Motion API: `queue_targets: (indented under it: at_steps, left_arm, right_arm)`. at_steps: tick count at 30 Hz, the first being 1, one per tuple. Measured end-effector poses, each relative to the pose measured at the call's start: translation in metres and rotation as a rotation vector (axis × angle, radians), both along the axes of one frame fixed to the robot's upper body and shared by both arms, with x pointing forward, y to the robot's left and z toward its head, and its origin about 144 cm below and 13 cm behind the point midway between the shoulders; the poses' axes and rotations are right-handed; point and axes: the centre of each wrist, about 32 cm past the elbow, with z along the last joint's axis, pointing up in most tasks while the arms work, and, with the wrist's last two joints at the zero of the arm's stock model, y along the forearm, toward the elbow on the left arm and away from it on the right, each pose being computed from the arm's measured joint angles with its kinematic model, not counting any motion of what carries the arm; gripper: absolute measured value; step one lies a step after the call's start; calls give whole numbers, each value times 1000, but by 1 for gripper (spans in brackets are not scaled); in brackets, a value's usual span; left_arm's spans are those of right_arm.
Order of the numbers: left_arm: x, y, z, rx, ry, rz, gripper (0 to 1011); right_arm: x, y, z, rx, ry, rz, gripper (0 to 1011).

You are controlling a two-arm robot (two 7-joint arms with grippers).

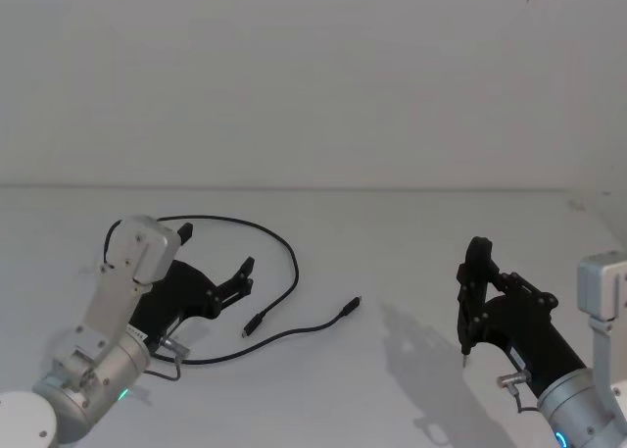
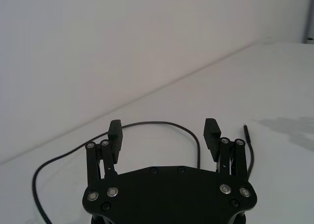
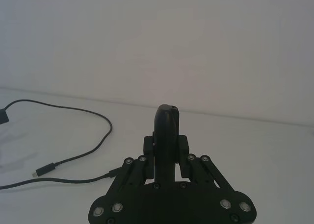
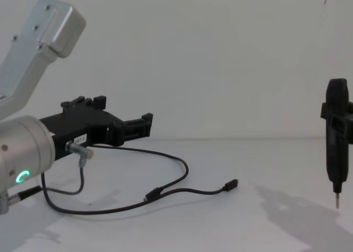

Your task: Pick up the data cable with the one hand.

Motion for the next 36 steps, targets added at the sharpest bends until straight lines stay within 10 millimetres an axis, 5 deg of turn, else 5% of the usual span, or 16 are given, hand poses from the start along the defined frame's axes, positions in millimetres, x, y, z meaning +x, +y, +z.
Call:
queue_targets:
  at_steps: [18, 36]
  left_arm:
    - [17, 32, -4, 60, 154, -225, 1001]
    - [61, 55, 1, 181, 310, -468, 1001]
  right_arm:
    - [0, 0, 0, 0, 0, 0, 279]
    - [0, 0, 0, 0, 0, 0, 279]
